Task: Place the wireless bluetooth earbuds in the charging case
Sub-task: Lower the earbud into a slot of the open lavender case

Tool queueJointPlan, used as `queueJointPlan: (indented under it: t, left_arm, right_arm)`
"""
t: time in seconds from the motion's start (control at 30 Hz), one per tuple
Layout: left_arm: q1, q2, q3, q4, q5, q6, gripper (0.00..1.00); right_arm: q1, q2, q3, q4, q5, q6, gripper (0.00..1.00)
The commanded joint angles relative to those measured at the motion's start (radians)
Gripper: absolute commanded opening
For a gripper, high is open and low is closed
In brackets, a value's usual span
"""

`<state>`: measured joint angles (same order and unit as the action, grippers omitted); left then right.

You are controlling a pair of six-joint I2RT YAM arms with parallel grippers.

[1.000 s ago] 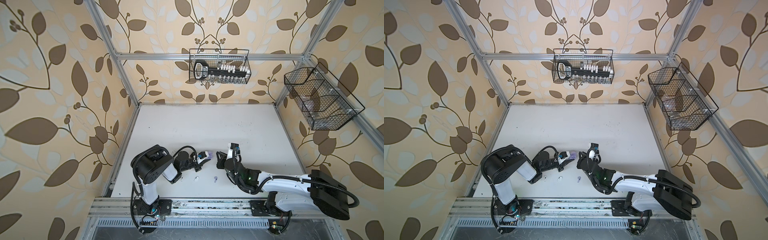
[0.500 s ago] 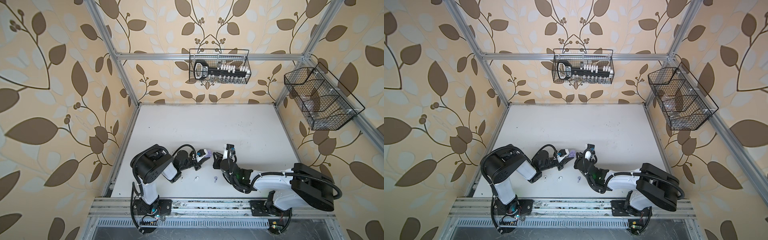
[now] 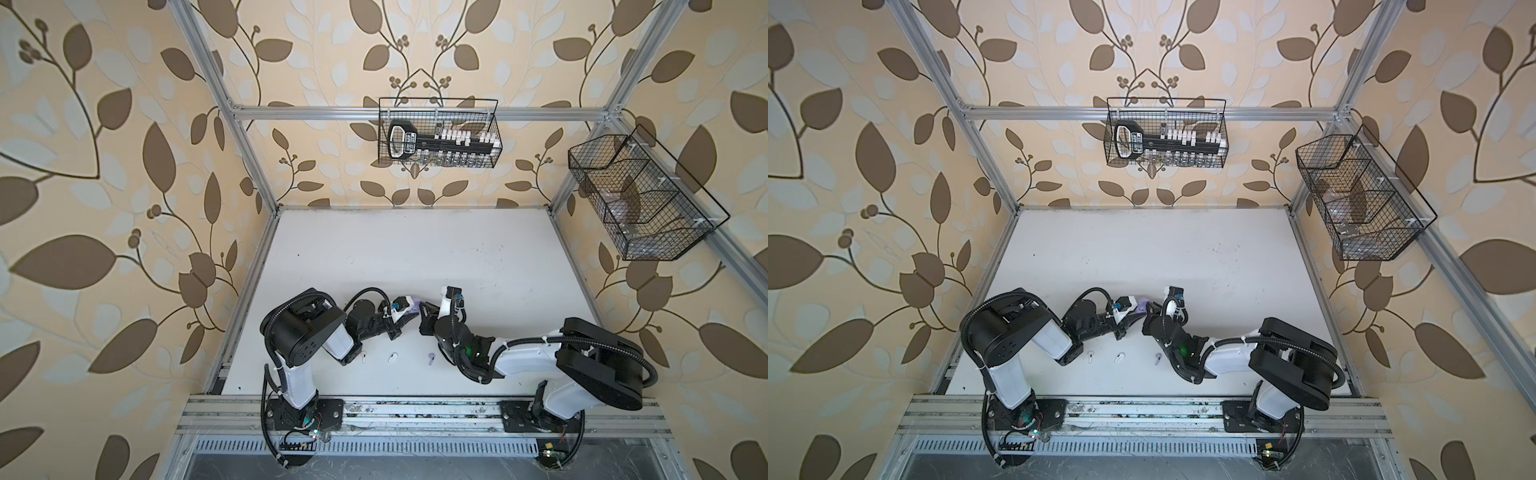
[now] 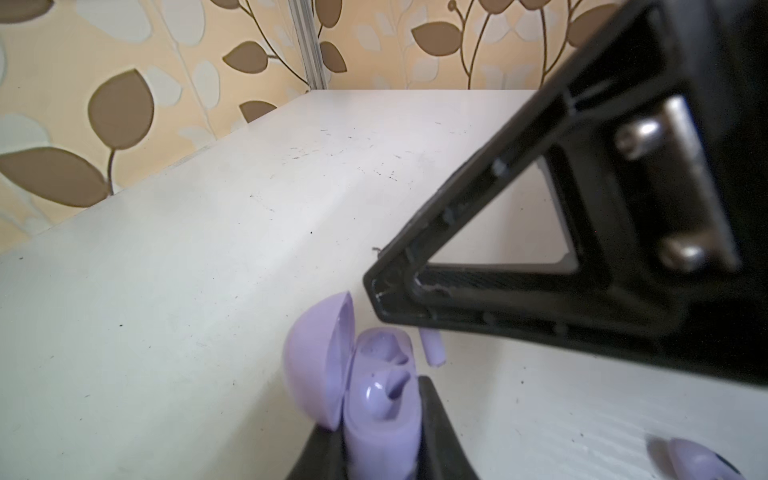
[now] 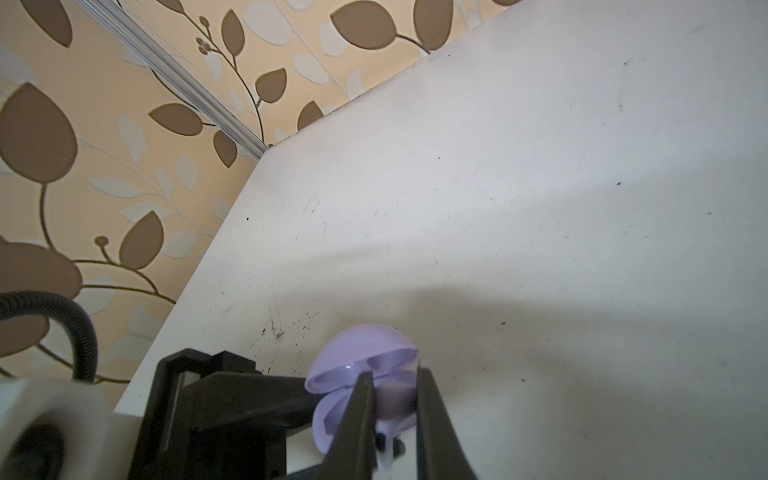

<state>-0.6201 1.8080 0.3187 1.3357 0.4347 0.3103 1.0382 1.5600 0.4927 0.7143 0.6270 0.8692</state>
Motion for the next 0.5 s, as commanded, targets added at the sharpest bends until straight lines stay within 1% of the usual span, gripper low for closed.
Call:
queueJointPlan:
  t: [0.0, 0.2, 0.47]
  left_arm:
    - [0.012, -0.005, 0.022, 0.073, 0.018, -0.012, 0.03]
    - [0.017, -0.005, 0.022, 0.076, 0.022, -0.017, 0.03]
    - [0.025, -0.004, 0.024, 0.081, 0.020, -0.031, 0.03]
  right_arm:
    - [-0.007, 0.018, 0.027, 0.052, -0.002, -0.010, 0.15]
    - [-0.033, 0.028, 0.032, 0.073, -0.016, -0.019, 0.15]
    - [-0.024, 0.039, 0.024, 0.091, -0.003, -0.012, 0.15]
